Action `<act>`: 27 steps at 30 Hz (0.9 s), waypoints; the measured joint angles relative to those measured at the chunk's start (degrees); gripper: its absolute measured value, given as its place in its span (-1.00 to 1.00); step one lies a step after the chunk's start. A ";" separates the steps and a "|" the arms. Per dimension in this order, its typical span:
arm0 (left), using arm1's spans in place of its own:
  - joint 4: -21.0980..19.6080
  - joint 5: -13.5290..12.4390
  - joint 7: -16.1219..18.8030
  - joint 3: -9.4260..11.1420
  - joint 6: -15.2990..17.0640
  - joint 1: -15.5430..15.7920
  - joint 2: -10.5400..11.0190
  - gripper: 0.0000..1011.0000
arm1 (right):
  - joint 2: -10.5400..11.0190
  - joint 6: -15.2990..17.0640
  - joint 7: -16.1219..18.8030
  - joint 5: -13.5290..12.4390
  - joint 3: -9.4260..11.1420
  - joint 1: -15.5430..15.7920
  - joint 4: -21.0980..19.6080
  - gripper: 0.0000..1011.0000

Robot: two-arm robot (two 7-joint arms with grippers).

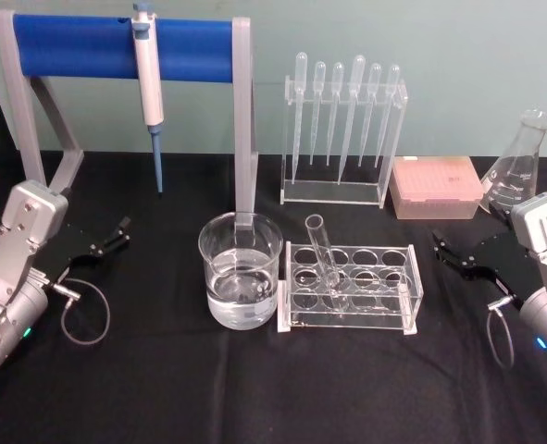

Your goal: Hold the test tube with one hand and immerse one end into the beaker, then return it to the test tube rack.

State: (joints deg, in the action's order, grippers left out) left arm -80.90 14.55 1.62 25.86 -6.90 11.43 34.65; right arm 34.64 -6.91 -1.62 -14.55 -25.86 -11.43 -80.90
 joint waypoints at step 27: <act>0.00 0.00 0.00 0.00 0.00 0.00 0.00 0.98 | 0.00 0.00 0.00 0.00 0.00 0.00 0.00 0.98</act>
State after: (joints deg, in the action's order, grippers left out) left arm -80.90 14.55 1.62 25.86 -6.91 11.43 34.64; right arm 34.65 -6.91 -1.62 -14.55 -25.86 -11.43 -80.90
